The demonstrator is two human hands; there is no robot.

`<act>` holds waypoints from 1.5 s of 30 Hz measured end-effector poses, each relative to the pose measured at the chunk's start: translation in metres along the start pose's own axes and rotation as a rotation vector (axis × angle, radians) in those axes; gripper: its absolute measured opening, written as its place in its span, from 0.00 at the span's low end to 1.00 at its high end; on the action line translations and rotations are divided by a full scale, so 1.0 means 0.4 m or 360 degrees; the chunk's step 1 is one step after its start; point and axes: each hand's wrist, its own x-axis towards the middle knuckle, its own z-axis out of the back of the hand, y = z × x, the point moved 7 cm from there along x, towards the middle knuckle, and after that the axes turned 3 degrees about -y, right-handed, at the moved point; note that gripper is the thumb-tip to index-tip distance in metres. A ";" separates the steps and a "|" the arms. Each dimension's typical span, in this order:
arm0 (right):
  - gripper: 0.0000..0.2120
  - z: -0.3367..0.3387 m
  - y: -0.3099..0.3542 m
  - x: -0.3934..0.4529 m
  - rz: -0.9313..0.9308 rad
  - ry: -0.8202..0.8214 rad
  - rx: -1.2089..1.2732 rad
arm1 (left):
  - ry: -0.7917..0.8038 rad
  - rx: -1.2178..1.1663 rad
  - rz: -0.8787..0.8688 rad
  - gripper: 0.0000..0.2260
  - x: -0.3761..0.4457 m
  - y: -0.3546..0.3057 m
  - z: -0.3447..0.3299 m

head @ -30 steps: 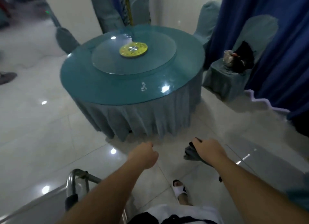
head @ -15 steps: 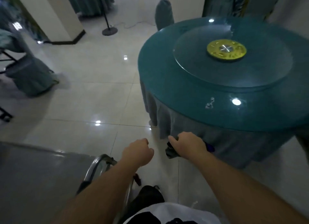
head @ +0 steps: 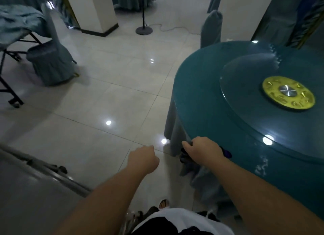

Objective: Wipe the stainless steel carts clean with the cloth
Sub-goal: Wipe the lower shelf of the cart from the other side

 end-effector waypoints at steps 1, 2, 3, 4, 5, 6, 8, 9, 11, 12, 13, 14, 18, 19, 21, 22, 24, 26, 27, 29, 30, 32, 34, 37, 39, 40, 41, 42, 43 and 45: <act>0.27 0.010 0.014 0.041 -0.0008 0.0005 0.0008 | -0.0018 -0.0016 0.0013 0.21 0.031 0.017 0.026; 0.27 0.016 0.033 0.080 -0.0009 0.0018 0.0017 | -0.0027 -0.0054 0.0028 0.21 0.058 0.038 0.046; 0.26 0.019 0.055 0.120 -0.0003 0.0038 0.0015 | -0.0034 -0.0107 0.0046 0.21 0.082 0.060 0.061; 0.26 0.020 0.081 0.160 0.0018 0.0060 -0.0002 | -0.0045 -0.0164 0.0073 0.21 0.105 0.084 0.071; 0.25 0.021 0.113 0.203 0.0052 0.0086 -0.0030 | -0.0054 -0.0214 0.0106 0.21 0.127 0.112 0.079; 0.25 0.023 0.147 0.247 0.0095 0.0113 -0.0063 | -0.0058 -0.0254 0.0142 0.21 0.148 0.141 0.083; 0.24 0.025 0.223 0.334 0.0172 0.0177 -0.0116 | -0.0059 -0.0327 0.0221 0.20 0.189 0.204 0.088; 0.24 0.024 0.263 0.376 0.0208 0.0208 -0.0127 | -0.0064 -0.0362 0.0270 0.20 0.210 0.237 0.091; 0.24 0.018 0.352 0.461 0.0300 0.0244 -0.0140 | -0.0073 -0.0411 0.0376 0.20 0.256 0.306 0.103; 0.24 0.012 0.399 0.504 0.0353 0.0254 -0.0155 | -0.0076 -0.0430 0.0432 0.19 0.279 0.342 0.112; 0.24 0.005 0.449 0.547 0.0409 0.0271 -0.0177 | -0.0076 -0.0453 0.0493 0.19 0.302 0.378 0.123; 0.24 -0.003 0.501 0.588 0.0471 0.0295 -0.0197 | -0.0076 -0.0475 0.0558 0.19 0.324 0.416 0.135; 0.23 -0.027 0.711 0.730 0.0718 0.0415 -0.0231 | -0.0063 -0.0571 0.0855 0.20 0.379 0.560 0.200; 0.23 -0.032 0.764 0.760 0.0769 0.0453 -0.0229 | -0.0063 -0.0614 0.0941 0.20 0.381 0.593 0.215; 0.23 -0.049 0.874 0.810 0.0865 0.0537 -0.0218 | -0.0088 -0.0700 0.1116 0.20 0.379 0.658 0.238; 0.23 -0.058 0.931 0.831 0.0919 0.0572 -0.0233 | -0.0120 -0.0750 0.1206 0.19 0.374 0.689 0.245; 0.22 -0.081 1.048 0.851 0.1057 0.0624 -0.0324 | -0.0183 -0.0908 0.1407 0.17 0.351 0.742 0.244; 0.23 -0.107 1.159 0.831 0.1212 0.0677 -0.0410 | -0.0224 -0.1097 0.1597 0.15 0.313 0.778 0.231; 0.23 -0.124 1.212 0.810 0.1290 0.0714 -0.0435 | -0.0242 -0.1166 0.1672 0.14 0.298 0.794 0.222; 0.23 -0.164 1.314 0.764 0.1444 0.0782 -0.0507 | -0.0260 -0.1252 0.1794 0.13 0.280 0.834 0.208; 0.23 -0.188 1.363 0.743 0.1518 0.0811 -0.0548 | -0.0265 -0.1285 0.1846 0.12 0.274 0.858 0.203; 0.23 -0.233 1.457 0.705 0.1646 0.0876 -0.0631 | -0.0263 -0.1346 0.1933 0.11 0.261 0.913 0.192; 0.24 -0.269 1.543 0.679 0.1732 0.0888 -0.0688 | -0.0265 -0.1376 0.1996 0.11 0.246 0.974 0.177; 0.24 -0.301 1.652 0.668 0.1807 0.0857 -0.0800 | -0.0247 -0.1369 0.2069 0.12 0.230 1.066 0.161; 0.22 -0.323 1.708 0.661 0.1893 0.0851 -0.0910 | -0.0223 -0.1366 0.2093 0.12 0.238 1.124 0.159; 0.22 -0.333 1.735 0.659 0.1932 0.0840 -0.0945 | -0.0217 -0.1365 0.2094 0.13 0.247 1.150 0.161; 0.22 -0.343 1.762 0.659 0.1952 0.0826 -0.0954 | -0.0217 -0.1367 0.2094 0.14 0.255 1.175 0.162; 0.23 -0.352 1.788 0.661 0.1960 0.0827 -0.0955 | -0.0227 -0.1373 0.2098 0.15 0.261 1.196 0.163; 0.24 -0.366 1.811 0.663 0.1969 0.0834 -0.0959 | -0.0248 -0.1389 0.2109 0.16 0.263 1.211 0.161; 0.24 -0.394 1.843 0.653 0.2017 0.0886 -0.1019 | -0.0299 -0.1446 0.2169 0.14 0.258 1.227 0.147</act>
